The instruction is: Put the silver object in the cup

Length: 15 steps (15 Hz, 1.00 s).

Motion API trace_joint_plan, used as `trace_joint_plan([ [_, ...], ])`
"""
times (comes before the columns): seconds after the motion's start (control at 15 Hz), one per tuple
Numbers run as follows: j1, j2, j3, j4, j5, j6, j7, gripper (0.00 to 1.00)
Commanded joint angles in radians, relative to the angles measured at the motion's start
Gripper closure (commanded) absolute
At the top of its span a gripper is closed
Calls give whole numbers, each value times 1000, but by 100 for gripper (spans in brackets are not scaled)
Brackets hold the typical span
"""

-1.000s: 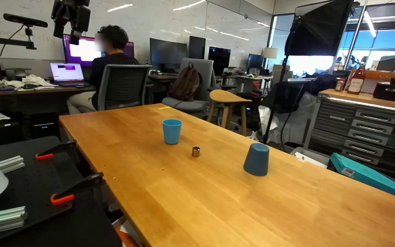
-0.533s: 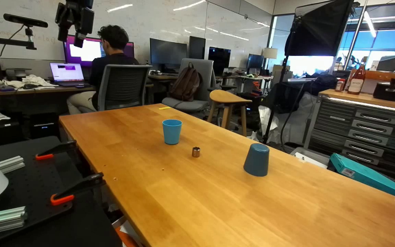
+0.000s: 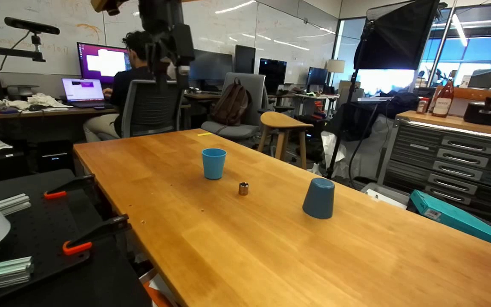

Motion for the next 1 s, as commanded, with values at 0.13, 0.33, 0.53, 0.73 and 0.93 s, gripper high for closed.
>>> trace_joint_plan([
  [0.13, -122, 79, -54, 8, -113, 136, 9, 0],
  [0.33, -149, 227, -68, 41, -101, 173, 64, 0],
  [0.53, -153, 363, -84, 67, -92, 273, 125, 0],
  [0.73, -140, 524, -109, 128, -38, 367, 153, 0],
  [0.93, -128, 668, -114, 184, -4, 485, 191, 0],
])
